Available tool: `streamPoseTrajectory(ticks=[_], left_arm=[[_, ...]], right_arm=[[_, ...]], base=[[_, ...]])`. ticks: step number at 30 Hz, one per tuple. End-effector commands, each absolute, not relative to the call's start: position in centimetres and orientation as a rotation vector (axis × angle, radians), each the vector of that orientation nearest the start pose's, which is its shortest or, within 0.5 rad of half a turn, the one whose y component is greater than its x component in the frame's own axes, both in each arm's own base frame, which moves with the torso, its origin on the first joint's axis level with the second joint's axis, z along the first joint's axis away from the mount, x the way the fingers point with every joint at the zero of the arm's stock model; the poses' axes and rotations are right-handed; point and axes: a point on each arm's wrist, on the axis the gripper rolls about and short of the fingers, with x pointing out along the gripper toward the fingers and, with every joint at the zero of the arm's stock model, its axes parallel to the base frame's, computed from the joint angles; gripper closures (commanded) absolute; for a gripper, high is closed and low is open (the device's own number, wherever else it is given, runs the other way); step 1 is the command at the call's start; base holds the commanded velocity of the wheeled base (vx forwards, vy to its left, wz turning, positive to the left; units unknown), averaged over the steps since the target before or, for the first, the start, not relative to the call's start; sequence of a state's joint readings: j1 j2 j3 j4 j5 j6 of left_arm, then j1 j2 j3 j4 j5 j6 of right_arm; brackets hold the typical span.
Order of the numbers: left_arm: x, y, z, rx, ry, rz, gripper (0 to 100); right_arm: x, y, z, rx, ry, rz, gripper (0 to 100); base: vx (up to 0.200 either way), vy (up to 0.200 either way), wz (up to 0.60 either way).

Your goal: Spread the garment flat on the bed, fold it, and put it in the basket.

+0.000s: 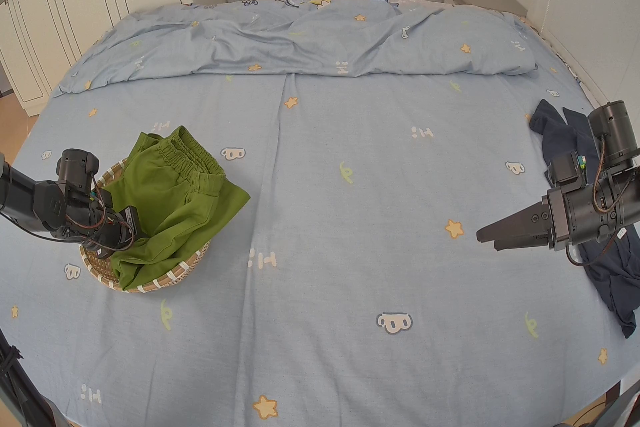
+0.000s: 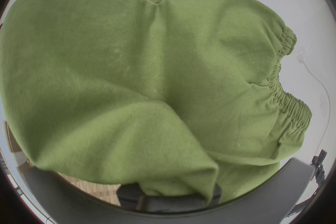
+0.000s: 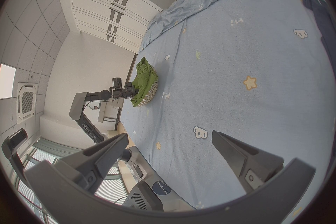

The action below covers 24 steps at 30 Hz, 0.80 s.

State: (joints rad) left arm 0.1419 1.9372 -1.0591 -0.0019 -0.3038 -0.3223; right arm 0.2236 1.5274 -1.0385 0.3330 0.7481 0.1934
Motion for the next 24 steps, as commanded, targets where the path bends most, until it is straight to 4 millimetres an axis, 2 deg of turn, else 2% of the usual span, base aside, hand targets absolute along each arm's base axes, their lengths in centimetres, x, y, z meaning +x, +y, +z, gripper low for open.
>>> streamPoseTrajectory(ticks=[1,5,8,13,18,23,24], left_arm=[[33.9,4.0,12.1,-0.492,0.869,-0.017,0],[32.4,3.5,14.9,-0.480,0.826,-0.031,0],[30.4,3.3,17.7,-0.466,0.795,-0.032,0],[27.8,3.3,21.0,-0.442,0.774,-0.025,0],[26.7,3.7,22.1,-0.399,0.779,0.002,0],[24.8,3.2,24.1,-0.347,0.724,0.059,0],[23.8,2.8,24.9,-0.336,0.697,0.051,0]], right_arm=[[23.3,6.9,21.3,0.389,0.914,0.836,0],[23.3,6.9,21.4,0.389,0.912,0.836,0],[23.3,6.9,21.4,0.389,0.912,0.836,0],[23.3,6.9,21.4,0.389,0.911,0.836,0],[23.2,6.9,21.4,0.388,0.909,0.837,0],[23.1,6.8,21.6,0.386,0.902,0.839,0],[22.6,6.7,22.0,0.382,0.885,0.843,0]], base=[[0.000,0.000,0.00],[0.000,0.000,0.00],[0.000,0.000,0.00],[0.000,0.000,0.00],[0.000,0.000,0.00],[0.000,0.000,0.00],[0.000,0.000,0.00]])
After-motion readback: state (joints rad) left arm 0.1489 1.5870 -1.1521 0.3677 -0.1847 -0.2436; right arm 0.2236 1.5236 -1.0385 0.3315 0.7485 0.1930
